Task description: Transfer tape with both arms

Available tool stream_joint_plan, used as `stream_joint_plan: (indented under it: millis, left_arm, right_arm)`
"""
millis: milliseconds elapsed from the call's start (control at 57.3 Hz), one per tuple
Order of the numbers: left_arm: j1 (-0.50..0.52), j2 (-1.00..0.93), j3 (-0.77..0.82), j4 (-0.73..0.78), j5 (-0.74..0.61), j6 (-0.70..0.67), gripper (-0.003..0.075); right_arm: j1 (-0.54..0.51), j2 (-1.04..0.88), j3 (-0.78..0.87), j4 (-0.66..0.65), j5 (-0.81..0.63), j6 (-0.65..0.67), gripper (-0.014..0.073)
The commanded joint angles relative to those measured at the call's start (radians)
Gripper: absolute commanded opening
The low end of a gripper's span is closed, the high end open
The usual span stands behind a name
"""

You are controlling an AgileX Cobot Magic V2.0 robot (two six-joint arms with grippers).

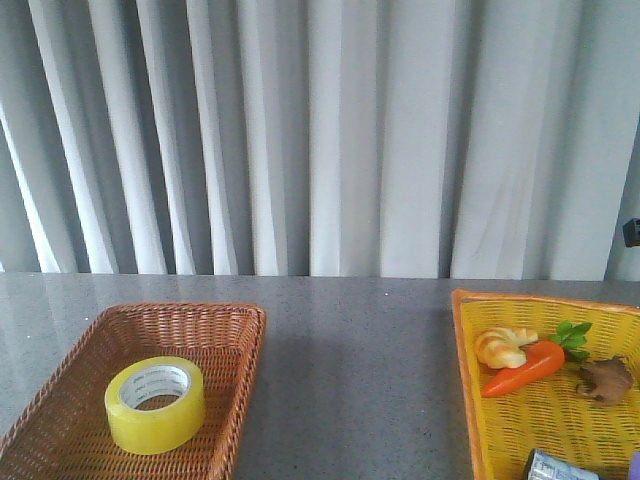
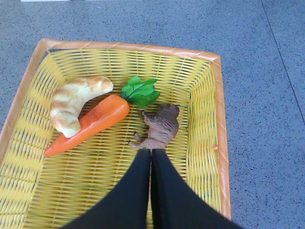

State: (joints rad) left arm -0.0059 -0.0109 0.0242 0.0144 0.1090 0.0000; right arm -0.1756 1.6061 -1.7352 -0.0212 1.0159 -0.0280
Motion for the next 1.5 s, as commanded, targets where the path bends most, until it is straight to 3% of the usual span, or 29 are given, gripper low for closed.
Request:
stream_joint_plan:
  millis: [0, 1047, 1257, 1326, 1483]
  left_arm:
    - [0.014, -0.017, -0.007, -0.021, -0.076, -0.016, -0.0006]
    - [0.013, -0.016, -0.008, -0.021, -0.063, -0.015, -0.0006]
    - [0.013, -0.016, -0.008, -0.021, -0.063, -0.015, -0.0006]
    - [0.013, -0.016, -0.008, -0.021, -0.063, -0.015, -0.0006]
    - [0.013, -0.016, -0.008, -0.021, -0.063, -0.015, -0.0006]
  right_arm:
    - [-0.006, -0.040, -0.025, -0.004, -0.050, -0.001, -0.0008]
    - [-0.006, -0.041, -0.025, -0.004, -0.050, -0.001, -0.0008]
    - [-0.006, -0.136, -0.021, 0.012, -0.060, 0.009, -0.0008]
    - [-0.006, -0.202, 0.039, 0.028, -0.120, 0.016, -0.0008]
    - [-0.006, -0.410, 0.377, 0.066, -0.462, 0.021, -0.0007]
